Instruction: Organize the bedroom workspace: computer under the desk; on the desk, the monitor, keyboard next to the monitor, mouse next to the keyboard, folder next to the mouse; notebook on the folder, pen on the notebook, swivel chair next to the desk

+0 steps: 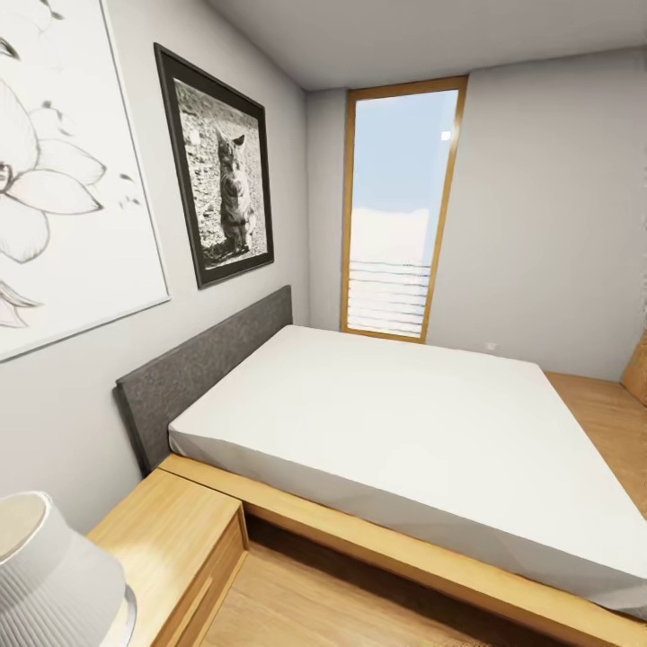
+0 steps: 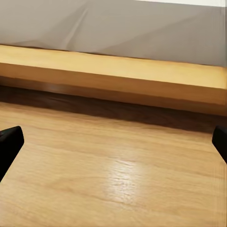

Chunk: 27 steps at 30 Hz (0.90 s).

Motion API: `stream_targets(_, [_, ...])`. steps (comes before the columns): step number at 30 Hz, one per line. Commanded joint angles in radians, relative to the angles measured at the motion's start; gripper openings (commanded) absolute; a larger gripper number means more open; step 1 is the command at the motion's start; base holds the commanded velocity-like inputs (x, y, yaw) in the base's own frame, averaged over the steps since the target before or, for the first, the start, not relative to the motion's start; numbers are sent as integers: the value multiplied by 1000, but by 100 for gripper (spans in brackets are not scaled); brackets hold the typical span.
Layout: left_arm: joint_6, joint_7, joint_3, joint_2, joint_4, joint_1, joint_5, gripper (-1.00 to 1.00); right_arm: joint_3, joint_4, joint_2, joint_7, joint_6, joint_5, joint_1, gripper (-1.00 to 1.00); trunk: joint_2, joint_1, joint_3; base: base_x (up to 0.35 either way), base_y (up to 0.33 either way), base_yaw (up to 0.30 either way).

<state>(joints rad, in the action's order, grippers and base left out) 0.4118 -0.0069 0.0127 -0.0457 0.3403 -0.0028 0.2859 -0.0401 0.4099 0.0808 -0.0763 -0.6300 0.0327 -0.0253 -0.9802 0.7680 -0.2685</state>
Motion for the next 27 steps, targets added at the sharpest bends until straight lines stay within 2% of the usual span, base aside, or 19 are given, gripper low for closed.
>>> stream_targets(1, [2,-1,1,0,0,0,2,100,-3,-1,2,3,-3,2,-1,100,-1,0,-1,47,-63,-52])
stream_targets(8, [2,0,1,0,0,0,2,100,-3,-1,3,3,-4,1,-1,100,-1,0,0,82,-187,-121])
stream_targets(21, [2,-1,1,0,0,0,2,100,-3,-2,4,3,-4,0,-1,100,-1,0,6,81,-269,-244])
stream_targets(27, [2,0,1,1,0,0,2,100,-3,-2,4,3,-4,0,-1,100,-1,0,9,12,-106,-256])
